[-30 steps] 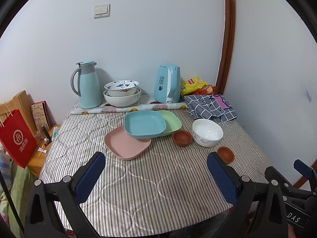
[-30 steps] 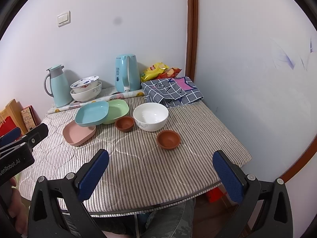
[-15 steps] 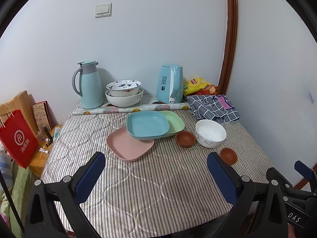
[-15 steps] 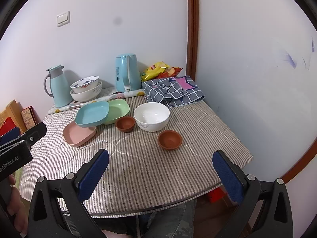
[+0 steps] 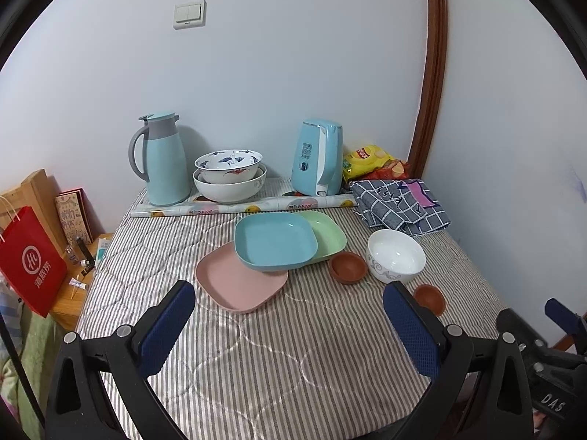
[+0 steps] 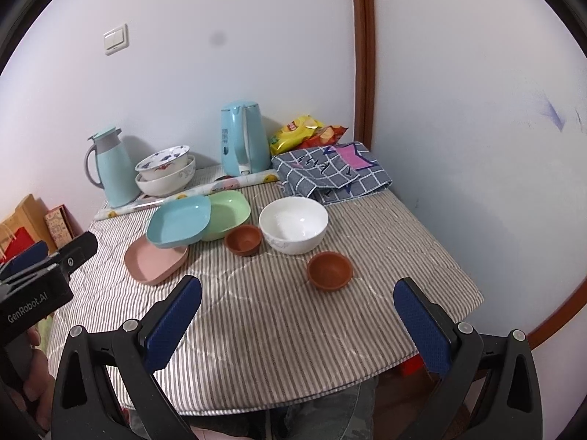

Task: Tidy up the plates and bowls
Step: 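Move both tools forward to the rim of the light-blue plate, then close both tools on the light-blue plate rim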

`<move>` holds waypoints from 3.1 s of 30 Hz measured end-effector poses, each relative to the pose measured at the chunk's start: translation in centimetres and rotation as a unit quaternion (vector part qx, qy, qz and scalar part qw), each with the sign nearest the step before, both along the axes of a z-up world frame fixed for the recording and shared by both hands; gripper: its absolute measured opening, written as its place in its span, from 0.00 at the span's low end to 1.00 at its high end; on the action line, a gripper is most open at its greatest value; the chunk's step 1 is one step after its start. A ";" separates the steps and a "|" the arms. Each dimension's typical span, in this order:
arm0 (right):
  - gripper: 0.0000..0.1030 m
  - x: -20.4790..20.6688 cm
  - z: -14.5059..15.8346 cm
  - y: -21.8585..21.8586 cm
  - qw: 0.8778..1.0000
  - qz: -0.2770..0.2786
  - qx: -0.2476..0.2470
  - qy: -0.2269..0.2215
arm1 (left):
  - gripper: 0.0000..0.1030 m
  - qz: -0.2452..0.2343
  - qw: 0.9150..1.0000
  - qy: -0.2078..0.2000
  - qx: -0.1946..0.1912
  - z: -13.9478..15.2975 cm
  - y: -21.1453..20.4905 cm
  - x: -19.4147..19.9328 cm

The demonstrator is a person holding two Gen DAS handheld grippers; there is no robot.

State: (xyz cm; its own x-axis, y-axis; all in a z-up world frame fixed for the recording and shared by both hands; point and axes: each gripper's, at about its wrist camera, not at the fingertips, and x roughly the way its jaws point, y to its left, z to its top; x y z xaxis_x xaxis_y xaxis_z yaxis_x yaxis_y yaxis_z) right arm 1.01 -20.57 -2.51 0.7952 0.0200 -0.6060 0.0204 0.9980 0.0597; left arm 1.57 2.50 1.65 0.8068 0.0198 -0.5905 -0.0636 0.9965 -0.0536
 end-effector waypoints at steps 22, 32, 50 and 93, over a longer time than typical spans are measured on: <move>1.00 8.2 1.6 1.7 0.999 0.025 0.030 -0.013 | 1.00 0.015 0.999 0.034 -0.014 -0.7 4.0 9.4; 1.00 13.6 -1.9 4.4 0.998 0.052 0.027 0.023 | 1.00 0.040 0.996 0.078 -0.019 -4.6 7.4 13.8; 0.81 21.7 -7.9 10.3 0.991 0.084 0.046 0.088 | 0.76 0.025 0.990 0.132 -0.032 -10.2 10.6 22.2; 0.11 25.9 -13.5 14.8 0.981 0.106 0.047 0.155 | 0.10 -0.007 0.983 0.168 -0.069 -13.9 10.0 26.0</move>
State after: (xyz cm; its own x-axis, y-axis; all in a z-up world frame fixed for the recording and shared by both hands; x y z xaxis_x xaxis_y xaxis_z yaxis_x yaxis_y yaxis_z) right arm 26.96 -5.73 -16.02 0.5459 0.2319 -0.8051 -0.1551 0.9723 0.1749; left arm 27.53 12.47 -12.30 0.5653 -0.0888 -0.8201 -0.0879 0.9820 -0.1670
